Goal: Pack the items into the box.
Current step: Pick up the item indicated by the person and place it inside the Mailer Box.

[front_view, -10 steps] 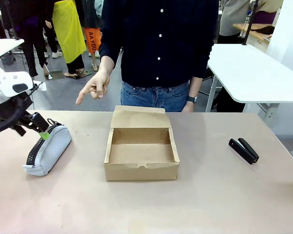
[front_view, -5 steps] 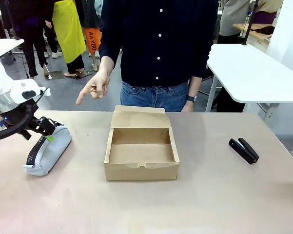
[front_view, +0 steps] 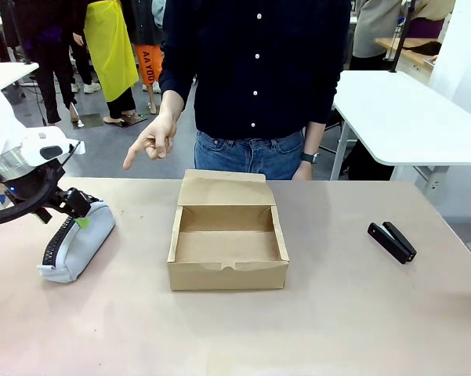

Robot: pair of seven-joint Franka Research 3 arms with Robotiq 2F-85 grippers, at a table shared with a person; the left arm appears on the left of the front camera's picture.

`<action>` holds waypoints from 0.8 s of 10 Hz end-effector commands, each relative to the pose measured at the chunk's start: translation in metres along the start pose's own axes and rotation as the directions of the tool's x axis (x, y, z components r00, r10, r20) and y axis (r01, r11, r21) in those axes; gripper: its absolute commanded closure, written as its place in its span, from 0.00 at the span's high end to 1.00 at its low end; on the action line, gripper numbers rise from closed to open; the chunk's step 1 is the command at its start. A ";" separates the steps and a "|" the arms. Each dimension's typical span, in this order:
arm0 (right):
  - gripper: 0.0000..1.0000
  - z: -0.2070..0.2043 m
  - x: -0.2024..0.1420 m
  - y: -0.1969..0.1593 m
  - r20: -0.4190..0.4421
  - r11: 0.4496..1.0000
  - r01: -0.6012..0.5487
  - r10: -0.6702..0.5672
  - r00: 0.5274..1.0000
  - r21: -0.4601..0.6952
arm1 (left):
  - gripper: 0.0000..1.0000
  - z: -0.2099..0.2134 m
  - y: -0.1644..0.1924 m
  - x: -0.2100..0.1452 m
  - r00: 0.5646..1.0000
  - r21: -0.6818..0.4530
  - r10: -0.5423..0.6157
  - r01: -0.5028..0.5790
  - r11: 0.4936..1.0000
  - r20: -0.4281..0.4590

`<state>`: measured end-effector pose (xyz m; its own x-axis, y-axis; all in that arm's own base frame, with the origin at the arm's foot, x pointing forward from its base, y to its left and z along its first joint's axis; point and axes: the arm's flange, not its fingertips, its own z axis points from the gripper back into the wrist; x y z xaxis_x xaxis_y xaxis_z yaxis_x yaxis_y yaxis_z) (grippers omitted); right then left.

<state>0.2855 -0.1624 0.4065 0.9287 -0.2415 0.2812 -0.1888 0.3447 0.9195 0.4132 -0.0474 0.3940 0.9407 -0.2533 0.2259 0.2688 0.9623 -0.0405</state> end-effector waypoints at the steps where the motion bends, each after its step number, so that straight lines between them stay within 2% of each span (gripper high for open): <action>1: 1.00 0.003 -0.002 0.004 -0.014 1.000 0.009 -0.009 1.000 -0.007 | 1.00 -0.017 -0.007 0.015 0.998 0.039 0.013 -0.011 0.999 -0.062; 4: 1.00 0.003 -0.002 0.004 -0.014 1.000 0.009 -0.009 1.000 -0.007 | 1.00 -0.051 -0.003 0.029 0.990 0.058 0.052 -0.045 0.997 -0.134; 7: 1.00 0.003 -0.002 0.004 -0.014 1.000 0.009 -0.009 1.000 -0.007 | 1.00 -0.052 0.002 0.029 0.990 0.085 0.087 -0.078 0.993 -0.113; 8: 1.00 0.003 -0.002 0.004 -0.014 1.000 0.009 -0.009 1.000 -0.007 | 0.76 -0.051 0.001 0.031 0.990 0.094 0.087 -0.077 0.993 -0.111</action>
<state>0.2854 -0.1624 0.4065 0.9288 -0.2415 0.2812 -0.1888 0.3445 0.9196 0.4532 -0.0566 0.3455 0.9752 -0.1960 0.1032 0.1975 0.9803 -0.0051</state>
